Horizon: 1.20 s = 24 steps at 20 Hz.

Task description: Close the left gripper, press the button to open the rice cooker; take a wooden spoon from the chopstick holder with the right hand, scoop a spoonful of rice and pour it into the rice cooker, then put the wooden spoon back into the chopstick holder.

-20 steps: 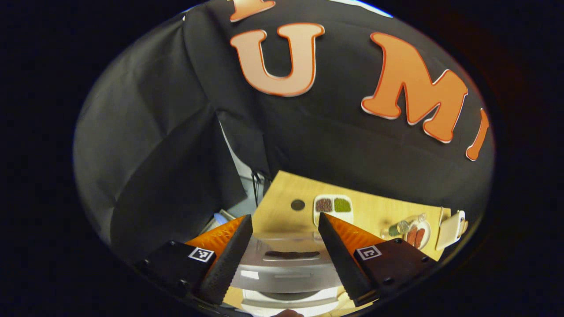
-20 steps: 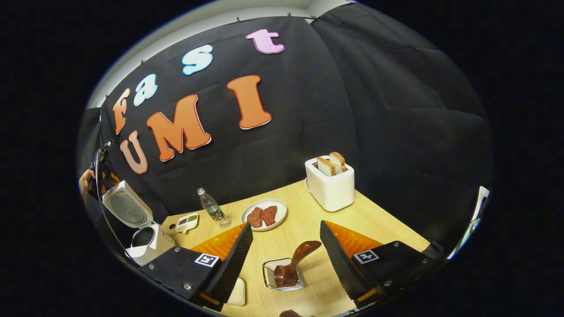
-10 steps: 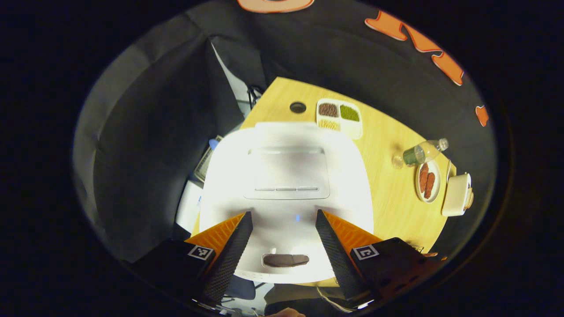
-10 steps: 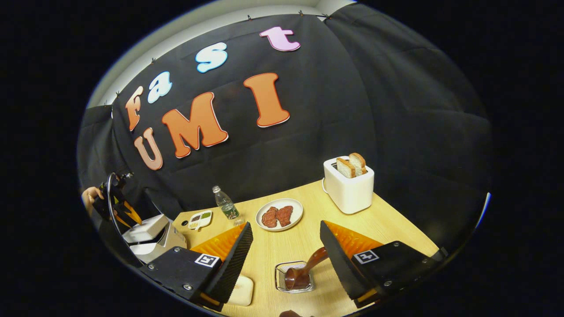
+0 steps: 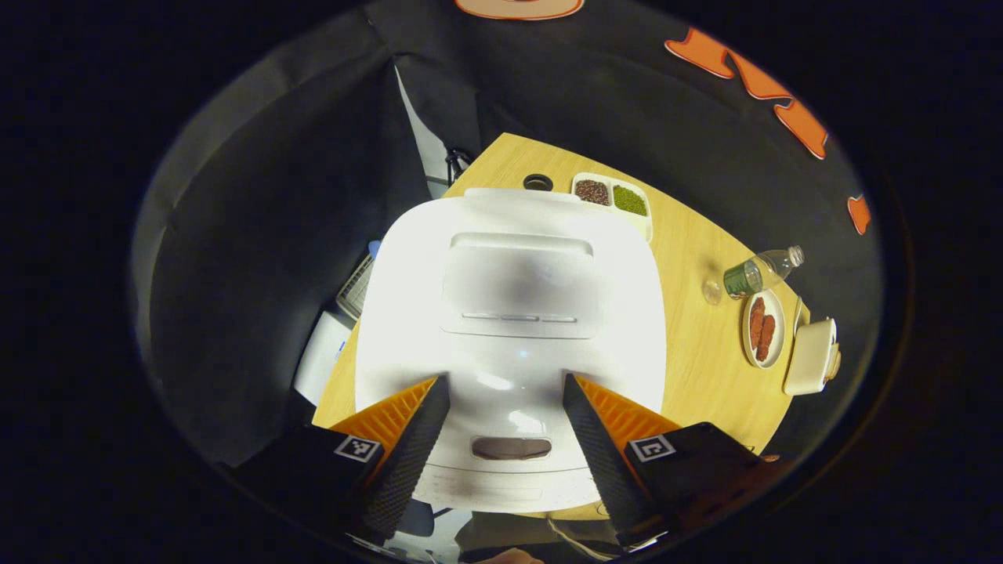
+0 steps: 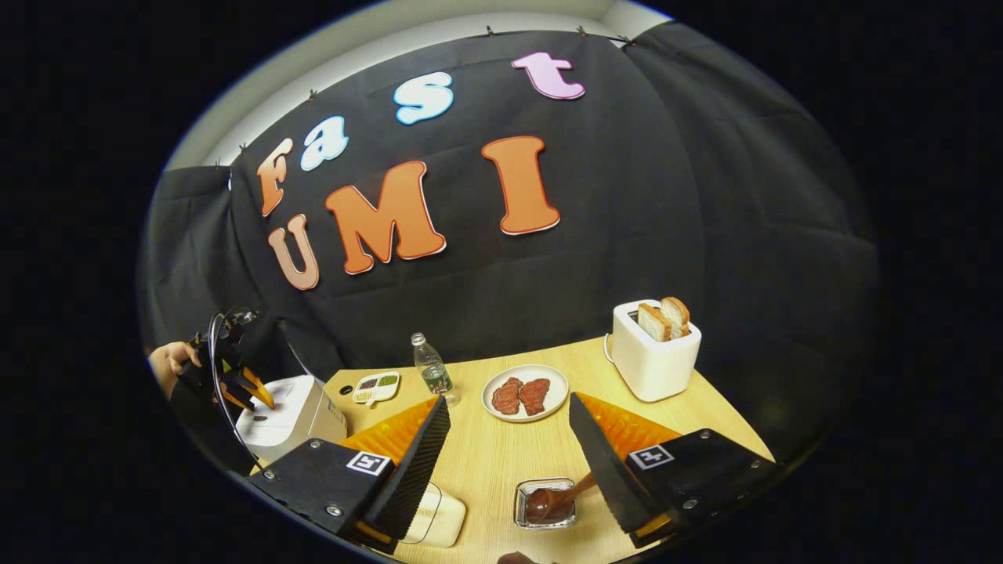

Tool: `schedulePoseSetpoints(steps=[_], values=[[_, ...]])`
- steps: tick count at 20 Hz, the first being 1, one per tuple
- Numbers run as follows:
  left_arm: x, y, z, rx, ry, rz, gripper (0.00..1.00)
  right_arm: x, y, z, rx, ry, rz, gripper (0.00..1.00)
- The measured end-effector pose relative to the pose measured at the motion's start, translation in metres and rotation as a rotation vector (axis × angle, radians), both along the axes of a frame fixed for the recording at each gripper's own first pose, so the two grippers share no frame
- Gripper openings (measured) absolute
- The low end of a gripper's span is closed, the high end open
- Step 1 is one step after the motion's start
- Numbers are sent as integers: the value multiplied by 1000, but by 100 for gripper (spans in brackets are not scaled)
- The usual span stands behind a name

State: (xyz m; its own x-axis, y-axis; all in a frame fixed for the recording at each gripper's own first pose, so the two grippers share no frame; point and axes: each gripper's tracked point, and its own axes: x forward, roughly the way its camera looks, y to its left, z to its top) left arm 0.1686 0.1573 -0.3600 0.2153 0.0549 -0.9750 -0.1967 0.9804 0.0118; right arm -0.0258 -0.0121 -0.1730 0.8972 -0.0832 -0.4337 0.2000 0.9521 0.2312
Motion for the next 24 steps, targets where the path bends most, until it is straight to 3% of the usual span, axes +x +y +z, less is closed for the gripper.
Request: schedulePoseSetpoints(steps=[3,7,8,14,18,21,24], values=[[8,-21,30,-17,-252,-81,98,13,7,28,-50,-54,16,95],[17,-53,139,9,-659,-179,96,30,19,68,-135,-135,16,95],[15,-66,165,19,-740,-208,96,49,15,65,-154,-134,1,95],[-30,-121,277,37,-1085,-308,96,64,37,112,-130,-242,17,95],[-56,-154,303,74,-1232,-366,95,69,35,133,-194,-303,3,95],[-71,-171,300,29,-1232,-367,96,66,43,149,-255,-370,29,95],[-79,-177,300,45,-1251,-376,100,67,52,153,-258,-384,56,95]])
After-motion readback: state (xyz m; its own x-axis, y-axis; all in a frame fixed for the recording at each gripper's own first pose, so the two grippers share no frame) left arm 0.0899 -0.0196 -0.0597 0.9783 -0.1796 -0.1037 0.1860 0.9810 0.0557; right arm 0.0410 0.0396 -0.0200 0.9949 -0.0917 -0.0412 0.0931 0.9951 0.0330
